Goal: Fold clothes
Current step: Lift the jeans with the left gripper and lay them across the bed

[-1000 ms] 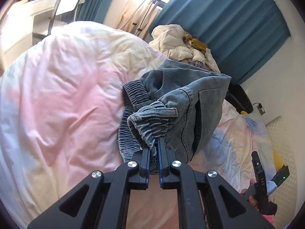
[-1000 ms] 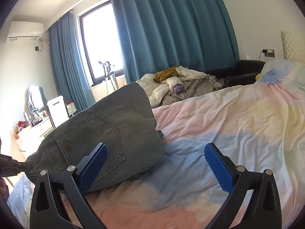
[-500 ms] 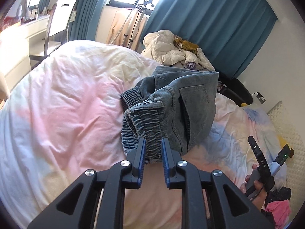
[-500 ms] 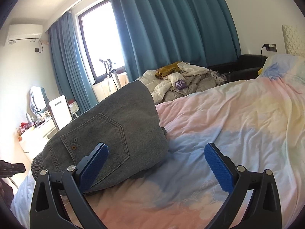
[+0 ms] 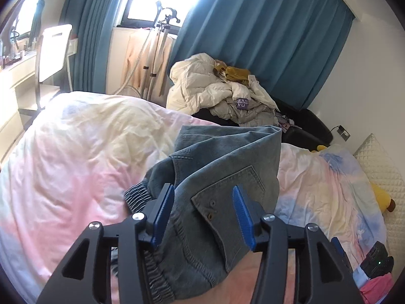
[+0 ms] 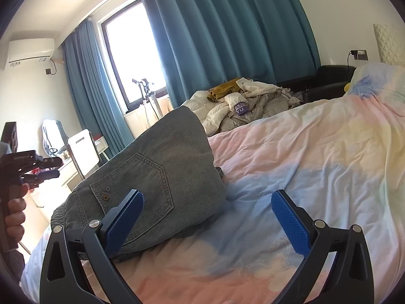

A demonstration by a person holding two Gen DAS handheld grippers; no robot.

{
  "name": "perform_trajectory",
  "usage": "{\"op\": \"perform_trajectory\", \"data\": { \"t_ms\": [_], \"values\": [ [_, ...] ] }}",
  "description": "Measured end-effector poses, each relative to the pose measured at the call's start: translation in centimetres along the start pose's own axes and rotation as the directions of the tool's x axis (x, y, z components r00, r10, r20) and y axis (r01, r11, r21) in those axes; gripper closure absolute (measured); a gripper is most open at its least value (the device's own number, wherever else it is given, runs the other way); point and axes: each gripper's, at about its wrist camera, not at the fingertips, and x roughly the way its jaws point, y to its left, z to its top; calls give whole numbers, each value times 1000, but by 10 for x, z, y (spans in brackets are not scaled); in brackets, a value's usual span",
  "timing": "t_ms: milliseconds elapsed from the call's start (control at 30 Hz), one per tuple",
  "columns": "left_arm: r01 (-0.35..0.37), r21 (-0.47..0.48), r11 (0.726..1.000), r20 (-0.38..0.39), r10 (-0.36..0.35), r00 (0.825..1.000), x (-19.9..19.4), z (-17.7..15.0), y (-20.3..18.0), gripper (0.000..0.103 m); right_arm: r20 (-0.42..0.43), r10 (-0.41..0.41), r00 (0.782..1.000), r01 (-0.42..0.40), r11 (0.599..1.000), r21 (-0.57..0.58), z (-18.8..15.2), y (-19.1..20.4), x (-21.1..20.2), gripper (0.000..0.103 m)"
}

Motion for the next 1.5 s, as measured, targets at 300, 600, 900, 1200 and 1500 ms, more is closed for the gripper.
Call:
{"op": "perform_trajectory", "data": {
  "t_ms": [300,600,900,1200,1500],
  "values": [
    [93,145,985,-143,-73,987,106,46,-56,36,-43,14,999,-11,997,77,-6,-17,24,0],
    [116,315,942,-214,-48,976,167,45,-104,44,-73,4,997,8,987,163,-12,-43,46,0],
    [249,394,885,-214,-176,961,118,6,-144,98,-23,-21,1000,24,986,168,-8,-48,37,0],
    [385,424,820,-283,-284,916,40,-76,-179,98,44,-15,999,8,986,168,8,-53,9,0],
    [414,189,891,-278,-355,893,50,-172,-138,98,83,11,997,-26,984,177,15,-61,-19,0]
  ]
}}
